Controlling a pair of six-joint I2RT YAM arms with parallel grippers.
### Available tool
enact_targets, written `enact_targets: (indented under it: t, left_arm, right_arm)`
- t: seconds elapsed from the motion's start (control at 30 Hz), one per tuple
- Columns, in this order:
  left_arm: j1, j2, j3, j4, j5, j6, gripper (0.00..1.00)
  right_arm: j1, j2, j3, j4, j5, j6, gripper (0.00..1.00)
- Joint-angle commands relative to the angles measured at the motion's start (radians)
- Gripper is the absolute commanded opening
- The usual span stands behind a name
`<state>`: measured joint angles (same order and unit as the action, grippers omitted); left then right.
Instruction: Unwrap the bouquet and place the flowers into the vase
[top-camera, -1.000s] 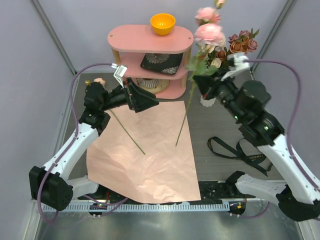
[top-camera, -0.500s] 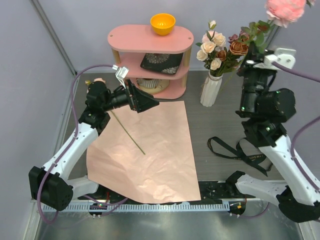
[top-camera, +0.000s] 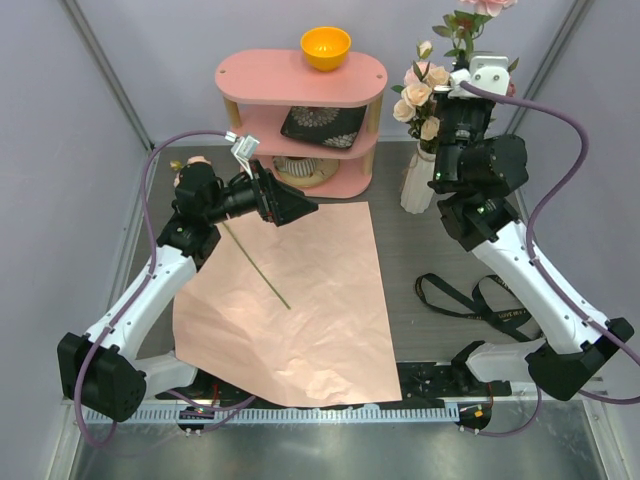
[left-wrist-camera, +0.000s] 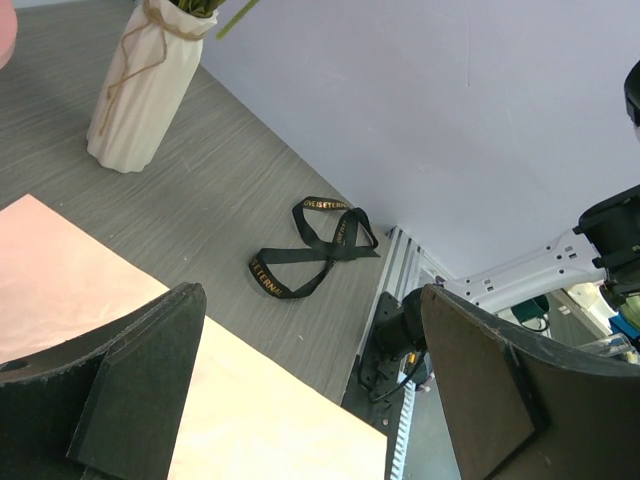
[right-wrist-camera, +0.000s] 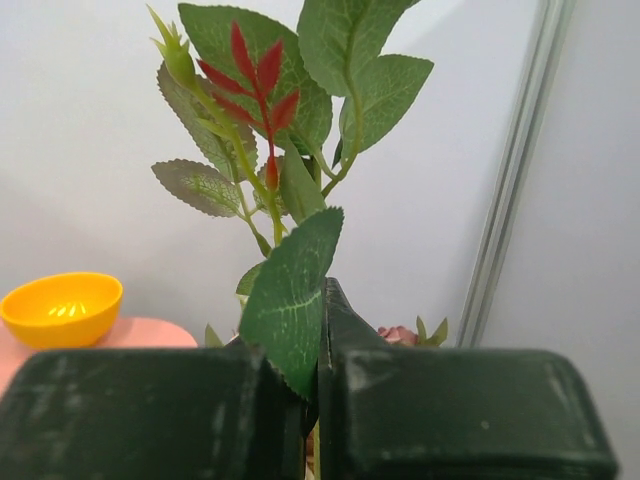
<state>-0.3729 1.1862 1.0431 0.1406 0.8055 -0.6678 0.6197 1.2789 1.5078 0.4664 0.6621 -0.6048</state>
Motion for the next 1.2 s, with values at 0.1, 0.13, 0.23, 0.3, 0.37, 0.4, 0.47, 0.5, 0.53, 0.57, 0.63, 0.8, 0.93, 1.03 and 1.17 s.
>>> enact_targets:
  t: [0.1, 0.13, 0.23, 0.3, 0.37, 0.4, 0.47, 0.5, 0.53, 0.57, 0.63, 0.8, 0.93, 1.03, 1.17]
  left_arm:
    - [-0.001, -0.011, 0.035, 0.010, 0.001, 0.016, 0.93]
    - [-0.001, -0.008, 0.034, 0.014, 0.003, 0.013, 0.93]
    - [-0.001, -0.013, 0.035, 0.011, 0.001, 0.017, 0.93]
    - [0.000, -0.010, 0.034, 0.011, 0.003, 0.017, 0.93]
    - [0.000, -0.010, 0.034, 0.011, 0.001, 0.017, 0.93]
    - [0.000, -0.010, 0.034, 0.011, 0.001, 0.017, 0.93]
    - [0.002, -0.010, 0.034, 0.010, -0.002, 0.020, 0.93]
    - [0.003, -0.010, 0.034, 0.010, -0.002, 0.019, 0.93]
    - [0.003, -0.010, 0.034, 0.011, -0.002, 0.019, 0.93]
    - [0.003, -0.008, 0.034, 0.010, 0.000, 0.017, 0.93]
    - [0.003, -0.008, 0.031, 0.011, 0.000, 0.017, 0.93]
    - [0.003, -0.002, 0.032, 0.011, -0.002, 0.016, 0.93]
    - [0.003, -0.005, 0.031, 0.011, -0.002, 0.019, 0.93]
    - [0.003, -0.002, 0.032, 0.011, 0.000, 0.016, 0.93]
    - [0.003, -0.003, 0.029, 0.013, -0.003, 0.017, 0.93]
  right_arm:
    - [-0.017, 0.010, 0.126, 0.133, -0.021, -0.003, 0.01]
    - [-0.021, 0.014, 0.146, 0.124, -0.021, 0.008, 0.01]
    - [-0.023, 0.025, 0.154, 0.136, -0.036, 0.004, 0.01]
    - [-0.028, 0.037, 0.160, 0.137, -0.035, 0.008, 0.01]
    - [-0.032, 0.045, 0.163, 0.132, -0.021, 0.011, 0.01]
    - [-0.034, 0.048, 0.160, 0.133, -0.016, 0.013, 0.01]
    - [-0.035, 0.053, 0.150, 0.132, 0.007, 0.026, 0.01]
    - [-0.038, 0.050, 0.147, 0.129, 0.011, 0.045, 0.01]
    - [-0.038, 0.051, 0.138, 0.129, 0.019, 0.051, 0.01]
    - [-0.040, 0.051, 0.132, 0.130, 0.036, 0.054, 0.01]
    - [-0.043, 0.045, 0.102, 0.152, 0.041, 0.060, 0.01]
    - [-0.066, 0.043, 0.059, 0.149, 0.054, 0.102, 0.01]
    - [-0.084, 0.036, 0.020, 0.164, 0.051, 0.128, 0.01]
    - [-0.098, 0.034, 0.008, 0.153, 0.048, 0.158, 0.01]
    - [-0.118, 0.033, -0.029, 0.172, 0.048, 0.172, 0.01]
